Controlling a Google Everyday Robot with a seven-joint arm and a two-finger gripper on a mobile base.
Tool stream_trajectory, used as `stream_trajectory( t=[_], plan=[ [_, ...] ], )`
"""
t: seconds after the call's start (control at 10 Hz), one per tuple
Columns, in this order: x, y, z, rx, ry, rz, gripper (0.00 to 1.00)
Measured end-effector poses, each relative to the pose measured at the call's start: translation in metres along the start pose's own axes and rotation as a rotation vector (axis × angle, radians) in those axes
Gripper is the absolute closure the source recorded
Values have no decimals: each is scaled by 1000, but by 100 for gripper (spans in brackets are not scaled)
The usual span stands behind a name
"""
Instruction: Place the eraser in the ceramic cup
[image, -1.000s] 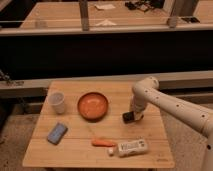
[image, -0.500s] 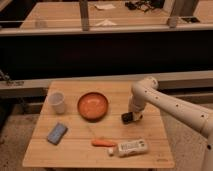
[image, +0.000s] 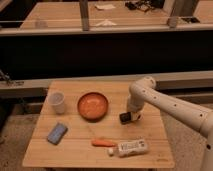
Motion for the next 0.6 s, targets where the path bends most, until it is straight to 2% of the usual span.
stream_trajectory(
  t=[0.1, 0.3, 0.6],
  plan=[
    [-2, -1, -1, 1, -4, 0, 78],
    [0, -2, 2, -2, -10, -5, 66],
    [-7, -5, -2, -3, -21, -17, 63]
  ],
)
